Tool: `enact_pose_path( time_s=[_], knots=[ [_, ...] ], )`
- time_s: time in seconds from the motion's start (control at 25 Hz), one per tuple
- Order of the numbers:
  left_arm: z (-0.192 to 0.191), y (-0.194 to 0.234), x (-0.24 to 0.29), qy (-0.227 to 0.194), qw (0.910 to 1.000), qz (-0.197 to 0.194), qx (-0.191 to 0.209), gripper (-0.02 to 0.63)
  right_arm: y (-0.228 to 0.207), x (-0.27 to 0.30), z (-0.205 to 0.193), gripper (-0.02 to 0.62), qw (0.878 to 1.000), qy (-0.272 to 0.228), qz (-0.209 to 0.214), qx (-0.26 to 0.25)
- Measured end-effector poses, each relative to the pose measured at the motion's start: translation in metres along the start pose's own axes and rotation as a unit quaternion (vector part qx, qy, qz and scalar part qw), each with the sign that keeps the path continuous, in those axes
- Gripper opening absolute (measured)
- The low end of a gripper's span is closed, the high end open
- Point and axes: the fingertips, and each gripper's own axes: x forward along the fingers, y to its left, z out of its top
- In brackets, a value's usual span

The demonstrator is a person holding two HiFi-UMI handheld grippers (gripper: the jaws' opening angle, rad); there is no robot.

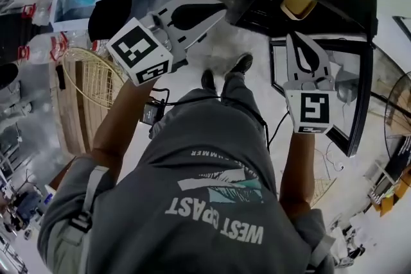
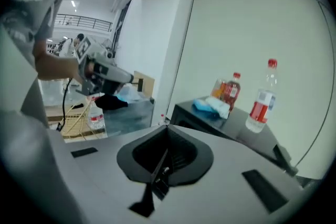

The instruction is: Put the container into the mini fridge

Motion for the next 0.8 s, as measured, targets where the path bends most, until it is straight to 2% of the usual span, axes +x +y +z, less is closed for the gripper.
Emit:
enact_pose_path(
  time_s=[0.16,0.36,0.56,0.8],
  knots=[
    [0.016,-0.011,-0.014,-0.004,0.9991,0.005,0.042,0.017,0.008,-0.036,0.05,0.028,0.999,-0.053,-0.005,0.006],
    [0.04,-0.031,-0.026,-0.026,0.9977,-0.006,0.063,0.017,0.018,-0.079,0.092,0.028,0.995,-0.094,-0.021,0.022],
    [0.049,-0.05,-0.034,-0.035,0.9961,-0.013,0.08,0.017,0.03,-0.11,0.109,0.026,0.994,-0.105,-0.026,0.022],
    [0.047,-0.055,-0.037,-0.035,0.9964,-0.015,0.076,0.017,0.032,-0.117,0.115,0.026,0.993,-0.114,-0.028,0.02]
  ],
)
